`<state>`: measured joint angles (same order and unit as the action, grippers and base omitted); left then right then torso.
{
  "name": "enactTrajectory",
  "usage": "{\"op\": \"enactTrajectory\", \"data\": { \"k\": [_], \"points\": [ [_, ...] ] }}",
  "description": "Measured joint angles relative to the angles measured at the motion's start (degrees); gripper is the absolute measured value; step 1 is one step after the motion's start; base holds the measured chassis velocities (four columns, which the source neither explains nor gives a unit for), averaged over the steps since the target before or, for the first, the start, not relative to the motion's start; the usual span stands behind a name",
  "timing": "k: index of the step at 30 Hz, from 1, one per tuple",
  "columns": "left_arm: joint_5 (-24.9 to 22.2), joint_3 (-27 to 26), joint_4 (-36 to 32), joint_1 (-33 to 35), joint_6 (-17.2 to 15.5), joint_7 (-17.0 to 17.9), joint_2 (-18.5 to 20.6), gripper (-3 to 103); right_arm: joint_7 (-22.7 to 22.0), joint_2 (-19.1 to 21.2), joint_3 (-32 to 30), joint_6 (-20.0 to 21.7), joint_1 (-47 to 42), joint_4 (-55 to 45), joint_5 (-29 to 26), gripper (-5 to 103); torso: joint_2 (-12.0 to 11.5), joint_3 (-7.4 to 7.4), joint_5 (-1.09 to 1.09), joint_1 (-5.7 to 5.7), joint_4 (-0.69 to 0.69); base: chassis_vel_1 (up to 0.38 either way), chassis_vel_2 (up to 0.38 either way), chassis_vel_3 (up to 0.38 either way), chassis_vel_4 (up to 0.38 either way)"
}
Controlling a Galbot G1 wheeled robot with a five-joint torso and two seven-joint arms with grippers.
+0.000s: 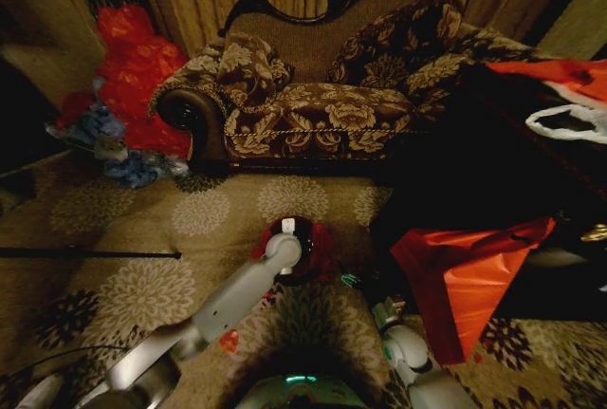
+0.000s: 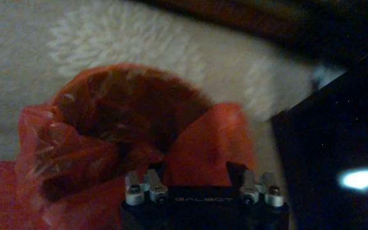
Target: Place a garbage bag over the trash bin.
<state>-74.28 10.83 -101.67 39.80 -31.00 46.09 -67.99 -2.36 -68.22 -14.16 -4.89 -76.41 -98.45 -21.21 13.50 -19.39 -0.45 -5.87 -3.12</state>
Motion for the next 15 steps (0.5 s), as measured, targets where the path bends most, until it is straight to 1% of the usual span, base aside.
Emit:
{"op": "enactTrajectory", "data": {
  "k": [1, 2, 4, 5, 6, 7, 8, 9, 10, 11, 13, 14, 15],
  "points": [
    [0.0, 0.0, 0.0, 0.0, 0.0, 0.0, 0.0, 66, 0.0, 0.0, 0.0, 0.0, 0.0, 0.0, 0.0, 100, 0.0, 0.00, 0.00, 0.00, 0.00, 0.000, 0.000, 0.000, 0.000],
    [0.9, -1.3, -3.0, 2.1, 1.8, -1.5, 0.9, 72, -0.1, -0.2, 0.1, 0.0, -0.2, -0.1, 0.4, 100, 0.0, 0.00, 0.03, 0.00, 0.01, 0.000, 0.000, 0.000, 0.000],
    [1.6, -3.5, -7.3, 5.8, 4.1, -3.3, 2.0, 83, -0.2, -0.4, 0.3, 0.0, -0.6, -0.3, 1.0, 100, 0.0, 0.00, 0.02, 0.00, 0.00, 0.000, 0.000, 0.000, 0.000],
    [1.6, -3.5, -7.3, 5.8, 4.1, -3.3, 2.0, 83, -0.2, -0.4, 0.3, 0.0, -0.6, -0.3, 1.0, 100, 0.0, 0.00, 0.02, 0.00, 0.00, 0.000, 0.000, 0.000, 0.000],
    [1.9, -4.3, -8.4, 7.2, 4.8, -4.1, 2.4, 83, -0.3, -0.5, 0.3, 0.0, -0.8, -0.4, 1.1, 100, 0.0, 0.00, 0.02, 0.00, 0.00, 0.000, 0.000, 0.000, 0.000],
    [3.1, -7.0, -11.6, 11.0, 6.1, -8.4, 3.3, 88, -0.3, -0.7, 0.5, 0.0, -1.2, -0.4, 1.7, 100, 0.0, 0.00, 0.01, 0.00, 0.00, 0.000, 0.000, 0.000, 0.000],
    [3.7, -8.9, -13.3, 13.1, 6.6, -10.8, 3.8, 93, -0.3, -0.9, 0.5, 0.0, -1.4, -0.4, 2.0, 100, 0.0, 0.00, 0.02, 0.00, 0.01, 0.000, 0.000, 0.000, 0.000],
    [3.6, -10.7, -15.3, 15.6, 6.8, -11.8, 4.1, 97, -0.3, -1.1, 0.5, 0.0, -1.5, -0.4, 2.4, 100, 0.0, 0.01, 0.03, 0.00, -0.01, 0.000, 0.000, 0.000, 0.000],
    [3.6, -10.7, -15.3, 15.6, 6.8, -11.8, 4.1, 97, -0.3, -1.1, 0.5, 0.0, -1.5, -0.4, 2.4, 100, 0.0, 0.01, 0.03, 0.00, -0.01, 0.000, 0.000, 0.000, 0.000],
    [2.7, -12.7, -18.0, 19.7, 6.8, -11.4, 4.3, 99, -0.4, -1.4, 0.6, -0.2, -1.8, -0.3, 2.9, 100, 0.0, 0.00, 0.03, 0.00, 0.00, 0.000, 0.000, 0.000, 0.000],
    [2.1, -15.5, -21.1, 26.4, 7.1, -10.7, 4.0, 100, -0.4, -1.9, 0.6, -0.4, -2.2, 0.1, 3.6, 100, 0.0, 0.00, 0.03, 0.00, 0.00, 0.000, 0.000, 0.000, 0.000],
    [2.1, -15.5, -21.1, 26.4, 7.1, -10.7, 4.0, 100, -0.4, -1.9, 0.6, -0.4, -2.2, 0.1, 3.6, 100, 0.0, 0.00, 0.03, 0.00, 0.00, 0.000, 0.000, 0.000, 0.000],
    [2.0, -16.5, -22.2, 30.1, 7.5, -10.9, 3.6, 100, -0.3, -2.2, 0.7, -0.5, -2.3, 0.4, 4.0, 100, 0.0, 0.00, 0.03, 0.00, 0.03, 0.000, 0.000, 0.000, 0.000]
  ]
}}
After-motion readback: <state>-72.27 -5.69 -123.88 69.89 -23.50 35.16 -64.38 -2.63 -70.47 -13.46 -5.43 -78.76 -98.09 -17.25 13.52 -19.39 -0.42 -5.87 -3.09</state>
